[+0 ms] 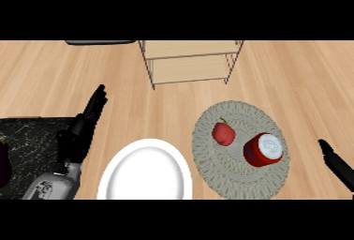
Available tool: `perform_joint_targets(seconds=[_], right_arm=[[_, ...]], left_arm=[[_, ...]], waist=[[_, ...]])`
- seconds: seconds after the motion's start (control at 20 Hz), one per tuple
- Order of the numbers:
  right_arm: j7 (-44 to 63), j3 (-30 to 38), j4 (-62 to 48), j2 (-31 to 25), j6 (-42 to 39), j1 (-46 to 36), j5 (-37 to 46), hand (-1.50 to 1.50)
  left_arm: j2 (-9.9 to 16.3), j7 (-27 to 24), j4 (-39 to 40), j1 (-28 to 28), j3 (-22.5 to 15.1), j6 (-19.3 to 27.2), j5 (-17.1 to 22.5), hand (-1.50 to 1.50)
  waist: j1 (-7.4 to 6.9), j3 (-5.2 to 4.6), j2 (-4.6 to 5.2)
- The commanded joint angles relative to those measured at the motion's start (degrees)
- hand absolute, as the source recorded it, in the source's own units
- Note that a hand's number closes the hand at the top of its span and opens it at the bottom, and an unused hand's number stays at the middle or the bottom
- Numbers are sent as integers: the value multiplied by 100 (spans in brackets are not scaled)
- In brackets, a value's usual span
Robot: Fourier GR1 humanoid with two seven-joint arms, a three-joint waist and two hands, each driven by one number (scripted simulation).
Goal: Pick the can from the placemat and place it in the tiered shelf
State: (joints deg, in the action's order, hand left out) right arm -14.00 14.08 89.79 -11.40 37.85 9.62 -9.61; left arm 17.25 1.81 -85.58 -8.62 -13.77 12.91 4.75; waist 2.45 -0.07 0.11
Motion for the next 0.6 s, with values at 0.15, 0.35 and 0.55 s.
perform_joint_targets(seconds=[0.15, 0.35, 0.55], right_arm=[[790, -804, 1325, -442, -711, 1221, 429, -150], [2152, -1011, 2298, -1193, -721, 1452, 982, -150], [3626, -1187, 2747, -1784, -901, 1248, 1506, -150]], left_arm=[[-285, 11, 148, -56, -218, -25, -201, 0], [-77, -43, 299, -261, 63, -330, -34, 0], [-93, -149, 186, -131, 79, -336, -84, 0]], waist=[[-171, -6, -19], [-195, -13, -11], [-265, -11, -4]])
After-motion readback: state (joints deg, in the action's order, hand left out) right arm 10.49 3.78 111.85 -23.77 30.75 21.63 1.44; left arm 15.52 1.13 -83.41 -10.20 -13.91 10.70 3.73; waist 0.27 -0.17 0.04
